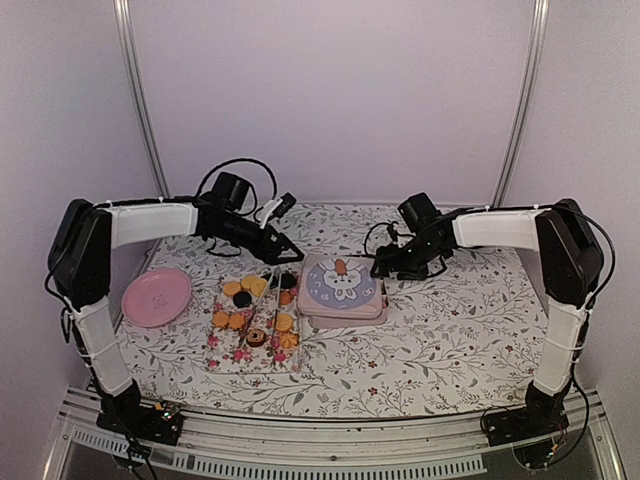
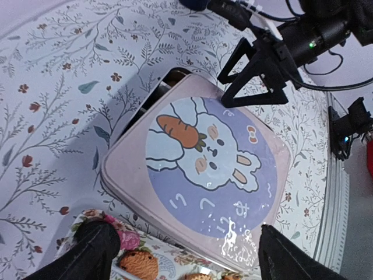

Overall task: Pack the cookies
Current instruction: Place the box lid on the packing box.

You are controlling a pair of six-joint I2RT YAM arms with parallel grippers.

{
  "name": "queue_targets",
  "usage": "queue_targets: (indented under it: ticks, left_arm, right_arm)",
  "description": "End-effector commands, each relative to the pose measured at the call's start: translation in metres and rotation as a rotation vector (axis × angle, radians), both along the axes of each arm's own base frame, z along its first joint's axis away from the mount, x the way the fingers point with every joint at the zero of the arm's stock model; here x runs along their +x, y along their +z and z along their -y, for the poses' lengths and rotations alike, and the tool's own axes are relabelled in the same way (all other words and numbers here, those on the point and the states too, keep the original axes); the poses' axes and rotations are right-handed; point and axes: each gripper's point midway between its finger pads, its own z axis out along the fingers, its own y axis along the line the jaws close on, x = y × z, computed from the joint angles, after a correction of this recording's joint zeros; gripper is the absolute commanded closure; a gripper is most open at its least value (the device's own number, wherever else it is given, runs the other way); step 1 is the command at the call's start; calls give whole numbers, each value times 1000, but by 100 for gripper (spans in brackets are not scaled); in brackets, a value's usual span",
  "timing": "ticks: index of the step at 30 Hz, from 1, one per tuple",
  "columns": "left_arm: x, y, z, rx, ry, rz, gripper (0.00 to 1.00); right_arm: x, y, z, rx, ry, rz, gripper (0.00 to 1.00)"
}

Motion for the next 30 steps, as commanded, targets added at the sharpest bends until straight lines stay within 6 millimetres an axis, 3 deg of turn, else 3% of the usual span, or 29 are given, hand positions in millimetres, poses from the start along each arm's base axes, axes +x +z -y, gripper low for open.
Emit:
queue_targets:
  ticks: [1,7,11,24,30]
  left_arm:
    - [-15,-10,-25,85,-29,48,13]
    - [-20,-50,-39,199,-23,74,20]
    - [-22,-62,-34,254,-39,140,22]
    - [-15,-76,-2,326,-47,207,23]
    - [-9,-66,9,296,-39,211,23]
  right_arm:
    - [2,10,-2,35,-3,17,19]
    - [0,10,-1,41,-12,13,20]
    - [0,12,-1,50,-14,11,20]
    - [-3,34,-10,121,-3,19,20]
    - [-3,40,-17,158,8,13,20]
